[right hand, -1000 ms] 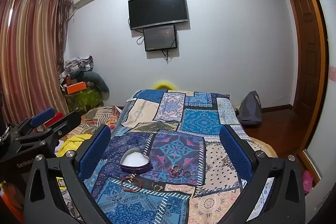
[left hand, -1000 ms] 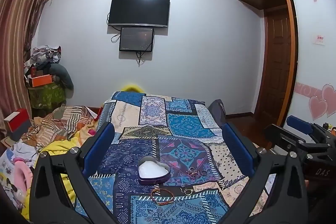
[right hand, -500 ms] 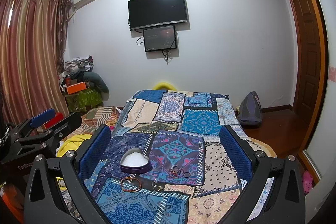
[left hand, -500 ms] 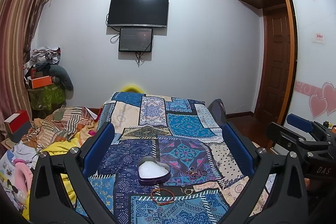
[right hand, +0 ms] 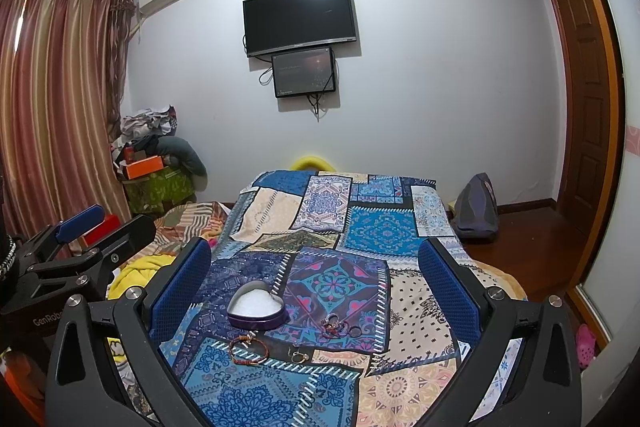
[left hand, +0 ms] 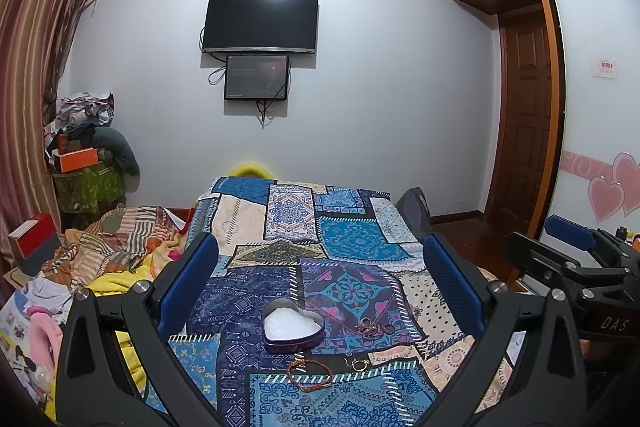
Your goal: Organize jewelry
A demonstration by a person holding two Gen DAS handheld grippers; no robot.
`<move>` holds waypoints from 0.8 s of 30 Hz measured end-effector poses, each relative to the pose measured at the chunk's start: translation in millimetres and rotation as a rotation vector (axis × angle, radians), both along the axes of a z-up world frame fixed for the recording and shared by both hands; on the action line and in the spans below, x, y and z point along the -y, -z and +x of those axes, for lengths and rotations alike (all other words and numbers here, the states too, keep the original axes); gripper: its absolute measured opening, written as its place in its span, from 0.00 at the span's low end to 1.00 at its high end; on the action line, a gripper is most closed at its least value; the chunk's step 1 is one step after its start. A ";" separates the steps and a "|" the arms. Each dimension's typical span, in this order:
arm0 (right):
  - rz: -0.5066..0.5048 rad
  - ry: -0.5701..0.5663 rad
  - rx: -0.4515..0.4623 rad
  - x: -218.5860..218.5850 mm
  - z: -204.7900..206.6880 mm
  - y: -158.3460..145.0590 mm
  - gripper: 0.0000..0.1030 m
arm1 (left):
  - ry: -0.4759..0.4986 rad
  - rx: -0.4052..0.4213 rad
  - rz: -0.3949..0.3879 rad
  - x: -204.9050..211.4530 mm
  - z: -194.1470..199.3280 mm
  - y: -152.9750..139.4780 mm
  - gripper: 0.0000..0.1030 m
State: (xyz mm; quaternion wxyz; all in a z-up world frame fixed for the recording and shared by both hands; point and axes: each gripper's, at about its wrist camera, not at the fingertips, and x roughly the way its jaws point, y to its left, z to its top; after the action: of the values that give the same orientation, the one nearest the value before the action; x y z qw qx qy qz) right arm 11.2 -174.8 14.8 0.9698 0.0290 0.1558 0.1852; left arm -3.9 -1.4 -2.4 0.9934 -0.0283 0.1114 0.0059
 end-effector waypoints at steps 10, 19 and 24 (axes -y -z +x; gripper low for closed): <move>-0.001 0.000 -0.002 0.1 0.4 -0.6 1.00 | 0.006 -0.001 0.003 0.3 0.3 -0.3 1.00; -0.002 0.000 -0.001 0.1 0.5 -0.3 1.00 | 0.008 -0.002 0.003 -0.3 1.0 0.6 1.00; -0.002 0.000 -0.001 0.1 0.5 -0.6 1.00 | 0.009 -0.002 0.004 0.4 1.5 1.2 1.00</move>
State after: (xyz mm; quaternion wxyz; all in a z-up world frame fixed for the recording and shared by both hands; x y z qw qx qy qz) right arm 11.7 -174.9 15.4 0.9698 0.0281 0.1565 0.1850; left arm -2.4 -1.9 -3.6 0.9933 -0.0257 0.1125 0.0016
